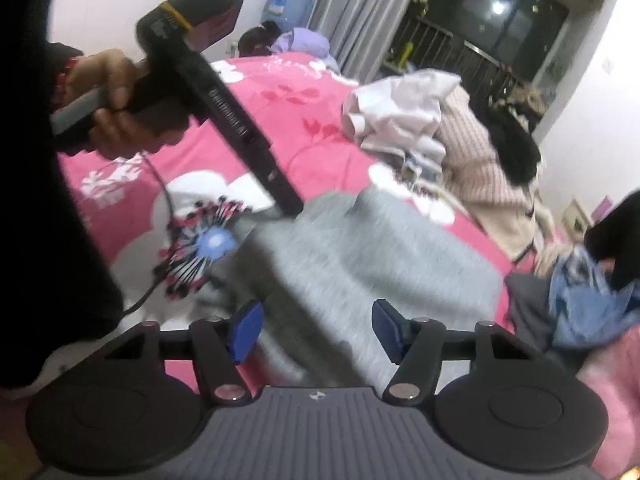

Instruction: Fold clothes

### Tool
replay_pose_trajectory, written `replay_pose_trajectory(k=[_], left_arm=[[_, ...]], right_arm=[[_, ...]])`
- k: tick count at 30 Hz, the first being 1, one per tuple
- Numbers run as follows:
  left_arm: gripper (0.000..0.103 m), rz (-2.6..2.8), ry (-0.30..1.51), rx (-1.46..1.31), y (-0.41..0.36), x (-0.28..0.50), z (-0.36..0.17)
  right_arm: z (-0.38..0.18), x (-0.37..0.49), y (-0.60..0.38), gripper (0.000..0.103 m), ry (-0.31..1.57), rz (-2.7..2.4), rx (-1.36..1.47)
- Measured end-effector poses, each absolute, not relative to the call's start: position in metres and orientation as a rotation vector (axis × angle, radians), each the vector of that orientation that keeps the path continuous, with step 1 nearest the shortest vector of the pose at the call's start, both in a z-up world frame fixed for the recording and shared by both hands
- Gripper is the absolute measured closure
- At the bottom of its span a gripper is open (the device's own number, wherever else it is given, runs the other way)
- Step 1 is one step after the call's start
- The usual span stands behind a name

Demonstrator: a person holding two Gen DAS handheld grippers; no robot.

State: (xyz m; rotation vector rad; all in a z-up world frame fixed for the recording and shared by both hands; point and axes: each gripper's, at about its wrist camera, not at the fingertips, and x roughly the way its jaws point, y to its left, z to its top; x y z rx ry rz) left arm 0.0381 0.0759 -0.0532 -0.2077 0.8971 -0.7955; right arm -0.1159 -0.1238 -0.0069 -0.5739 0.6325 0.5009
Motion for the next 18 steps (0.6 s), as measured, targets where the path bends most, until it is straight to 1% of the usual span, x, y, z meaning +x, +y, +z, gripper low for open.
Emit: replay_pose_trajectory(k=[1,3,4,5,6,8,9,13,18], left_arm=[[0.03,-0.798,0.895,-0.21,0.078,0.037,-0.052],[0.031,-0.814,0.884,-0.188,0.081,0.032,-0.049],[0.031,-0.822,0.879,-0.175,0.082,0.03,-0.048],[0.031,-0.835,0.874,-0.159,0.083,0.028,-0.046],[0.031,-0.852,0.867,-0.135,0.083,0.025,-0.044],[0.031,-0.886,0.846,-0.079,0.082,0.019,-0.04],[0.031,-0.901,0.833,-0.047,0.081,0.016,-0.038],[0.031,-0.954,0.789,0.049,0.071,0.009,-0.036],[0.031,-1.017,0.746,0.154,0.056,-0.001,-0.033]], right_arm=[[-0.009,-0.11,-0.121,0.044,0.618,0.509,-0.584],[-0.015,-0.104,-0.114,0.055,0.609,0.539,-0.616],[-0.02,-0.1,-0.11,0.059,0.61,0.56,-0.64],[-0.024,-0.097,-0.106,0.065,0.612,0.574,-0.658],[-0.028,-0.094,-0.104,0.077,0.614,0.581,-0.672],[-0.029,-0.087,-0.107,0.092,0.619,0.583,-0.634],[-0.023,-0.081,-0.114,0.093,0.624,0.575,-0.565],[0.004,-0.058,-0.158,0.094,0.65,0.516,-0.175],[0.015,-0.043,-0.196,0.094,0.659,0.491,0.148]])
